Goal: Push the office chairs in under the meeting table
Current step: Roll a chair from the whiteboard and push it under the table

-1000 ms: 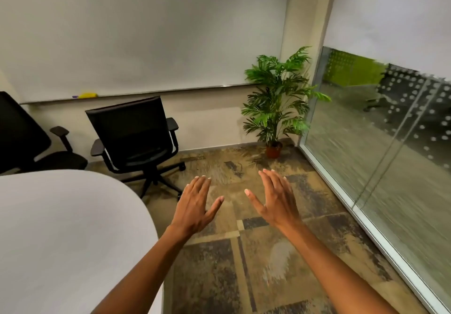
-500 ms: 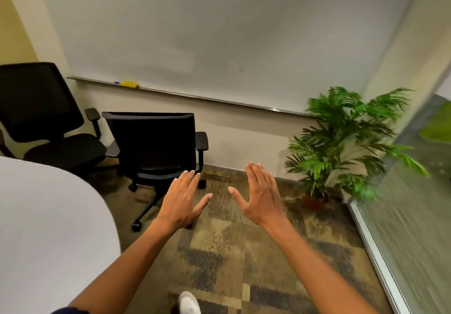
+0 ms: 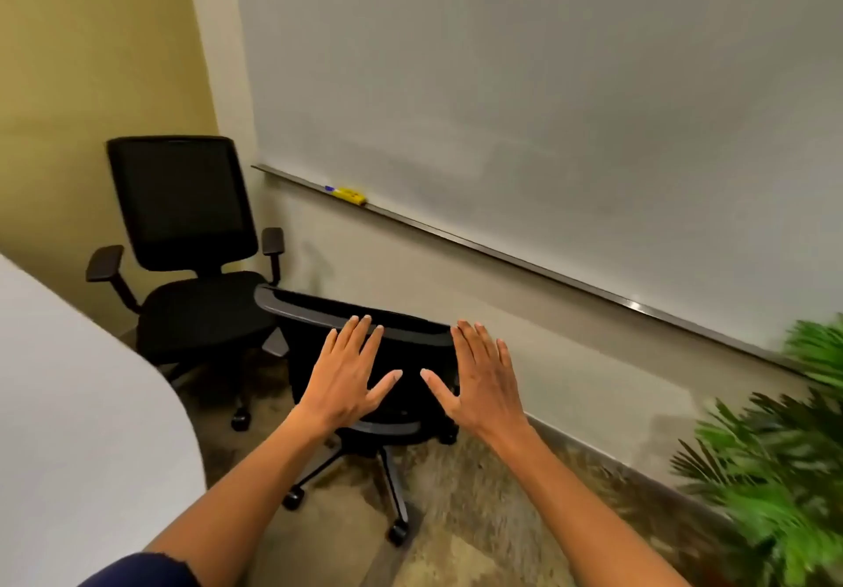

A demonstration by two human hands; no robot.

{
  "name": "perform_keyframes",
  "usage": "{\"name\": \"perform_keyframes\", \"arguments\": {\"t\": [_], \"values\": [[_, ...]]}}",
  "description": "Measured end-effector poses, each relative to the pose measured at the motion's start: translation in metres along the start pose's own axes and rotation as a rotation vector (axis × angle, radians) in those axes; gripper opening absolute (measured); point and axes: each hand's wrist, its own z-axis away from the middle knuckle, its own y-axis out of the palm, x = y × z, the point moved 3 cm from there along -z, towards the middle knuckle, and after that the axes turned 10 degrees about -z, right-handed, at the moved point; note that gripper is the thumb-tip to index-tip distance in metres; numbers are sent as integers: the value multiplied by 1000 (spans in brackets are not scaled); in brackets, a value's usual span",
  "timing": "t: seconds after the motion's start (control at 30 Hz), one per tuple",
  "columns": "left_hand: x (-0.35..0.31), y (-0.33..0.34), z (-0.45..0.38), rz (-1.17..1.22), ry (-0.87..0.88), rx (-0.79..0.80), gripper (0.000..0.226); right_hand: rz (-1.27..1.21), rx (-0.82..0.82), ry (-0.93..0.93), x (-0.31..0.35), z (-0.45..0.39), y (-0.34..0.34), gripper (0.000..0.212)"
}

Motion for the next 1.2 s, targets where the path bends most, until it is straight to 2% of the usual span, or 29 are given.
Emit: {"name": "perform_keyframes", "arguments": {"t": [0.2, 0.37, 0.47, 0.57, 0.7, 0.97, 1.2], "values": [[65, 21, -61, -118, -148, 103, 82, -81, 105, -137, 7, -117, 50, 95], [122, 39, -99, -155, -277, 208, 78, -132, 315, -221, 23, -186, 105, 95], [133, 48, -110, -114, -333, 264, 75, -162, 463, -225, 26, -206, 126, 92], [140, 50, -120, -116, -373, 273, 81, -199, 581, -258, 35, -215, 137, 94], [139, 53, -119, -136, -428, 227, 80, -254, 685, -288, 37, -211, 143, 101], [97, 52, -90, -138, -533, 214, 79, -255, 759, -409, 21, -189, 124, 96], [36, 48, -53, -191, -645, 158, 75, -198, 716, -549, -1, -158, 96, 82]]}}
